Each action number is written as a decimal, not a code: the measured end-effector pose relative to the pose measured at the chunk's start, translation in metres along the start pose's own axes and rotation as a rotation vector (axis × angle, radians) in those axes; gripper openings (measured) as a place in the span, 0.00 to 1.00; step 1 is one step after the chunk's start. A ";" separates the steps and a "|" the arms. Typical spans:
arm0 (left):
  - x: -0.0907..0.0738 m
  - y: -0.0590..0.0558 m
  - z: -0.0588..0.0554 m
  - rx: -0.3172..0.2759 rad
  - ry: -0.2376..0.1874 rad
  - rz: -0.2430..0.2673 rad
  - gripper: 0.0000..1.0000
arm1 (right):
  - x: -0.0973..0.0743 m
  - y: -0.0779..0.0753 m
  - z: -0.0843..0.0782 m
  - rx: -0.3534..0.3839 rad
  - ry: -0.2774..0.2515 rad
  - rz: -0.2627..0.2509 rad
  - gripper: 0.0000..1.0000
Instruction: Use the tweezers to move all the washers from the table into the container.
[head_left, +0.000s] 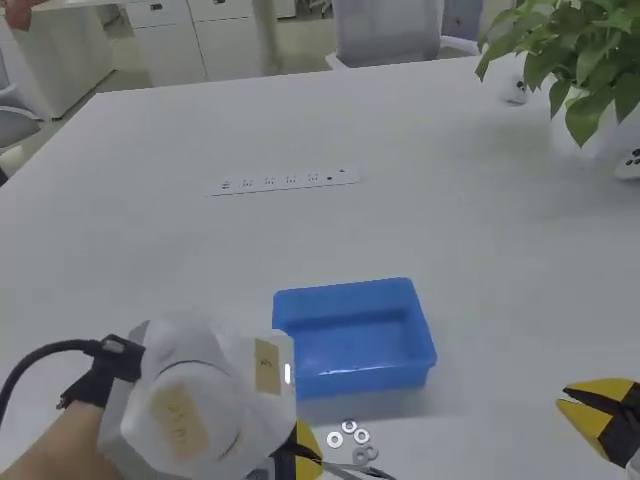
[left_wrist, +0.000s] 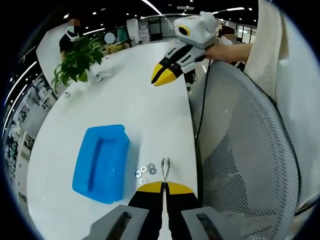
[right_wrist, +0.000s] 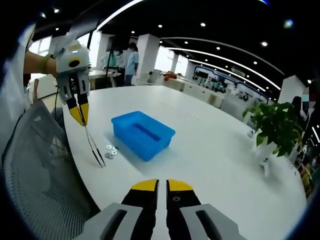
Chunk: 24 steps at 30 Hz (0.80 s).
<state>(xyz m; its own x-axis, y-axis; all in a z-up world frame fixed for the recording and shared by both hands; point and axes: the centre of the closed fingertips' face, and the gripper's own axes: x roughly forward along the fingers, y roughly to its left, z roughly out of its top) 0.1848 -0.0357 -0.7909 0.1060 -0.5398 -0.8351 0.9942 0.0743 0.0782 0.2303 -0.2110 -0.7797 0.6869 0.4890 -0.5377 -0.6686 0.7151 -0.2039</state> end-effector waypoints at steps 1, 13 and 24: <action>-0.001 0.000 0.002 -0.001 -0.001 -0.002 0.00 | 0.000 0.000 0.000 0.000 0.000 0.000 0.02; -0.003 -0.003 0.013 0.024 0.026 -0.028 0.00 | 0.000 0.015 0.011 0.038 -0.044 0.081 0.06; 0.001 -0.005 0.023 0.070 0.052 -0.041 0.00 | 0.024 0.103 0.039 -0.097 -0.029 0.455 0.21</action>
<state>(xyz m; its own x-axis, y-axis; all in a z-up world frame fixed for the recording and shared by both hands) 0.1807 -0.0558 -0.7793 0.0654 -0.4972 -0.8652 0.9968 -0.0068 0.0793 0.1894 -0.1061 -0.7816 0.3248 0.7570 -0.5670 -0.9262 0.3758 -0.0289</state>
